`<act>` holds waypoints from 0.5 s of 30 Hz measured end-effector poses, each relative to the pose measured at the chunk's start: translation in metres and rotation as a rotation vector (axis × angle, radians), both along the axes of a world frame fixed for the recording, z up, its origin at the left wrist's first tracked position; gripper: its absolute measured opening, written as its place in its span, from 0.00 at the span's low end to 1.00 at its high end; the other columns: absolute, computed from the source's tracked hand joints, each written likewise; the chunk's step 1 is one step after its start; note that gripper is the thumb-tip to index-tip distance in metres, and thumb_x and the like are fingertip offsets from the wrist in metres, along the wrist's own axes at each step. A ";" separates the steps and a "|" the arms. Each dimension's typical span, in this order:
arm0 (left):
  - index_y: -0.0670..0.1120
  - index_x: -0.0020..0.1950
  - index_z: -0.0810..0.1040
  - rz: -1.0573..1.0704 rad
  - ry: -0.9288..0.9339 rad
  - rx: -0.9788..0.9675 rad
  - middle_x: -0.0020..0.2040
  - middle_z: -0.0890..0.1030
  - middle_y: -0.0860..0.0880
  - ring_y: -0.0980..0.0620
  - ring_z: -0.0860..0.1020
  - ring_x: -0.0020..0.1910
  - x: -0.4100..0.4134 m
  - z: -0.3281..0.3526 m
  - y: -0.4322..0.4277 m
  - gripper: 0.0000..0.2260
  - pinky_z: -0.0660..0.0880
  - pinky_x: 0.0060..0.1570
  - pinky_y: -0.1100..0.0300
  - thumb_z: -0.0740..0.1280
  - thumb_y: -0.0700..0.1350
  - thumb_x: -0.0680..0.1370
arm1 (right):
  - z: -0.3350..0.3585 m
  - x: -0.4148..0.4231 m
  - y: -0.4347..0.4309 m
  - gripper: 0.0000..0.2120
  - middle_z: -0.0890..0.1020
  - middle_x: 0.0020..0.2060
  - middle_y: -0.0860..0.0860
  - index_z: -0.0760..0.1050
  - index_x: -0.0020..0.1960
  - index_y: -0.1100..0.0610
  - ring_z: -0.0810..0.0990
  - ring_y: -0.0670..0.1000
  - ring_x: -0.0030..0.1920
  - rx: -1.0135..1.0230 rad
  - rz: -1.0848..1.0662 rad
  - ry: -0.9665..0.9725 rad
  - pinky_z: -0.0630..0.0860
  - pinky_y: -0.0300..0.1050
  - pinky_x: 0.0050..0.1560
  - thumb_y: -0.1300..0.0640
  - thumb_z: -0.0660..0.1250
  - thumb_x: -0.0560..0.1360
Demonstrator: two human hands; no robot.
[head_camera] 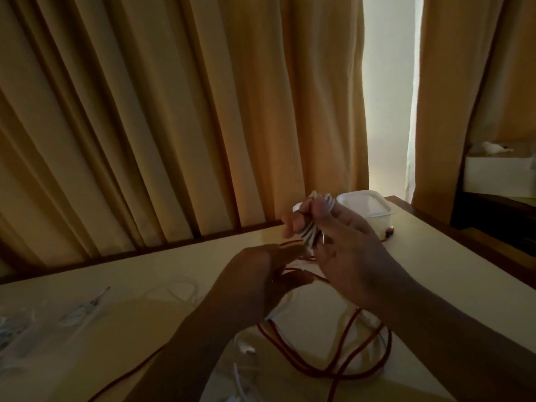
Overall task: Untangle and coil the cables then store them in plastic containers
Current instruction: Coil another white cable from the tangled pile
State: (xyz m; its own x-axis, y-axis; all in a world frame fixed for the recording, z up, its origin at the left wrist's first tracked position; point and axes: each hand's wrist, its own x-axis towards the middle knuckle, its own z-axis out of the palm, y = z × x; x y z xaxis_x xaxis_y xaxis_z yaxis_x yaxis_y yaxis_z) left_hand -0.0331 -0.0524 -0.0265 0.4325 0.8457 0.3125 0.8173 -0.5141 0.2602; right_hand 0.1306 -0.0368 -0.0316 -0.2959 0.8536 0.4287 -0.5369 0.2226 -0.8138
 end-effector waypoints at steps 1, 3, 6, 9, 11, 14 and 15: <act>0.70 0.66 0.66 0.025 0.032 -0.002 0.42 0.70 0.67 0.73 0.73 0.43 0.002 0.002 -0.002 0.15 0.66 0.45 0.77 0.65 0.57 0.82 | 0.001 0.001 0.000 0.16 0.83 0.44 0.51 0.77 0.52 0.59 0.84 0.49 0.52 0.084 -0.167 -0.163 0.79 0.50 0.63 0.50 0.55 0.84; 0.63 0.69 0.71 0.036 0.054 -0.009 0.48 0.74 0.63 0.64 0.76 0.49 0.007 0.002 -0.005 0.14 0.71 0.49 0.70 0.64 0.55 0.83 | -0.001 -0.001 -0.003 0.13 0.83 0.45 0.44 0.77 0.51 0.50 0.82 0.42 0.53 0.315 -0.436 -0.530 0.79 0.34 0.53 0.47 0.56 0.83; 0.61 0.55 0.76 -0.012 -0.049 -0.134 0.42 0.82 0.56 0.60 0.81 0.41 0.010 0.006 -0.014 0.04 0.75 0.39 0.67 0.66 0.52 0.83 | -0.013 -0.003 0.005 0.05 0.80 0.46 0.39 0.73 0.51 0.41 0.79 0.35 0.51 0.523 -0.586 -0.897 0.75 0.28 0.50 0.48 0.59 0.83; 0.58 0.56 0.81 -0.041 -0.167 -0.340 0.38 0.84 0.54 0.62 0.82 0.35 0.000 0.018 -0.020 0.05 0.75 0.34 0.68 0.68 0.52 0.82 | -0.016 0.005 0.017 0.07 0.79 0.44 0.39 0.74 0.54 0.47 0.78 0.34 0.48 0.543 -0.647 -1.025 0.73 0.30 0.47 0.49 0.58 0.83; 0.56 0.56 0.82 -0.056 -0.055 -0.280 0.41 0.84 0.55 0.62 0.82 0.40 -0.013 0.025 -0.022 0.06 0.76 0.40 0.66 0.66 0.52 0.83 | -0.012 0.009 0.017 0.06 0.76 0.41 0.37 0.70 0.49 0.44 0.77 0.31 0.46 0.536 -0.621 -1.104 0.73 0.29 0.42 0.53 0.58 0.83; 0.57 0.54 0.83 0.022 0.075 0.081 0.42 0.82 0.60 0.61 0.78 0.42 -0.028 0.029 -0.016 0.10 0.72 0.43 0.61 0.62 0.54 0.83 | -0.009 0.008 0.012 0.09 0.78 0.40 0.44 0.70 0.47 0.45 0.79 0.39 0.44 0.482 -0.532 -1.072 0.78 0.36 0.40 0.53 0.57 0.84; 0.57 0.53 0.83 0.043 0.104 0.228 0.42 0.81 0.61 0.62 0.77 0.42 -0.031 0.028 -0.014 0.12 0.70 0.43 0.61 0.61 0.56 0.82 | -0.008 0.007 0.009 0.09 0.78 0.40 0.46 0.72 0.47 0.47 0.79 0.41 0.44 0.457 -0.483 -1.069 0.77 0.39 0.39 0.52 0.56 0.85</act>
State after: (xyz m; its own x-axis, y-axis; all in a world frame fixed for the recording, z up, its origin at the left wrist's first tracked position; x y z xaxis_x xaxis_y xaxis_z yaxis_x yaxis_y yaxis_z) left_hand -0.0644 -0.0661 0.0014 0.4370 0.7769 0.4532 0.8562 -0.5137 0.0552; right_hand 0.1373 -0.0273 -0.0398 -0.3767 0.8084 0.4523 0.5560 0.5878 -0.5876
